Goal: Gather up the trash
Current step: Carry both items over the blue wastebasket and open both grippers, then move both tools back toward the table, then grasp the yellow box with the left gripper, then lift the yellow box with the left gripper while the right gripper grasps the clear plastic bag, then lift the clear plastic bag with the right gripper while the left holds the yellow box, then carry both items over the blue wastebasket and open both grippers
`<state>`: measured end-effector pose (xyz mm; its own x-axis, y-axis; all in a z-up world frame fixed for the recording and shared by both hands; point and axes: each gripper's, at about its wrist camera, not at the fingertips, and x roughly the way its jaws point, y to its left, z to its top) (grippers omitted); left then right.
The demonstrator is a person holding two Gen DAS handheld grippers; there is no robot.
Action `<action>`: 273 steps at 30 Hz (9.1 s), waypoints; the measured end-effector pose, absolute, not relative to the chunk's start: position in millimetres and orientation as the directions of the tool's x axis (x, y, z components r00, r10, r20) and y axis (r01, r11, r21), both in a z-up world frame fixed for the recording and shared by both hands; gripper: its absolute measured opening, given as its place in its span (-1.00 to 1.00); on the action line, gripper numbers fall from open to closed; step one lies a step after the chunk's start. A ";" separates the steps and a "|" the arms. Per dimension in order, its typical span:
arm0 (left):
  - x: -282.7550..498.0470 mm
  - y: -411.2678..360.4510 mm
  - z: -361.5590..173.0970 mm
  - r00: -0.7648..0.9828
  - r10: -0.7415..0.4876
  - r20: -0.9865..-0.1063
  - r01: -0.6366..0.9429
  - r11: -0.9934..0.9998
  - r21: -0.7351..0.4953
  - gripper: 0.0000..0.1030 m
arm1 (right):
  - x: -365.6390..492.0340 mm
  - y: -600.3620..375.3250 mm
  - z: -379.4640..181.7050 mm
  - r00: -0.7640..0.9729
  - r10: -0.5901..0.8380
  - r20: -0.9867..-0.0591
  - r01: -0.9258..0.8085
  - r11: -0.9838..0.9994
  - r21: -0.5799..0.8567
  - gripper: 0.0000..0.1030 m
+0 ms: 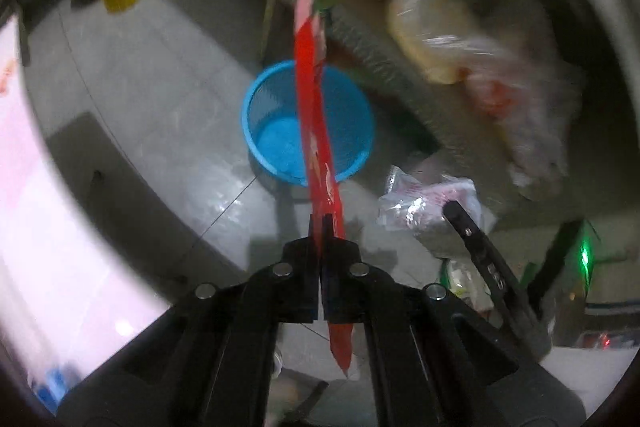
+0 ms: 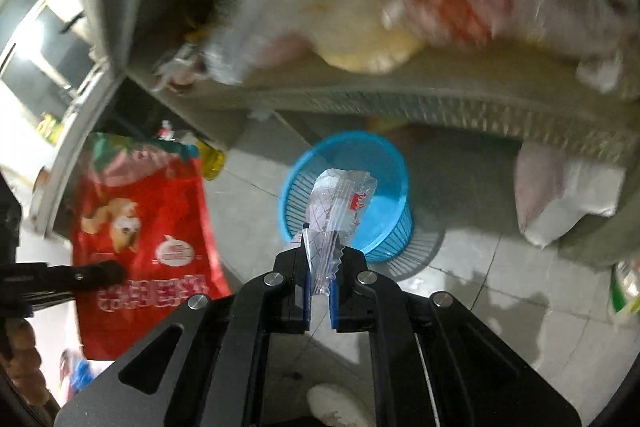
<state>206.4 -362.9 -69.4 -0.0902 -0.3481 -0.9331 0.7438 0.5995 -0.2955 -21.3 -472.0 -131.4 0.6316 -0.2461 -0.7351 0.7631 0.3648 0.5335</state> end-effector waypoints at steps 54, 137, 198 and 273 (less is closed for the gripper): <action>155.5 -83.2 85.7 0.256 -0.792 -0.554 0.716 0.540 -0.442 0.71 | 11.0 -282.3 27.5 0.629 -0.450 -0.634 0.586 0.810 0.007 0.88; 370.6 199.1 -53.2 0.258 -0.360 -0.897 -0.410 0.800 -0.439 0.19 | 132.7 -155.7 28.6 0.774 0.335 -0.538 -0.050 0.879 0.474 0.88; 322.0 197.0 24.7 0.679 -0.452 -0.578 0.078 0.828 -0.556 -0.47 | 523.4 -131.1 -40.7 0.244 0.608 -0.756 0.116 0.756 0.645 -0.47; 205.1 -178.1 73.1 0.156 -0.771 -0.617 0.677 0.538 -0.502 -0.47 | -6.1 -400.3 77.0 0.761 -0.233 -0.605 0.561 0.704 0.435 -0.81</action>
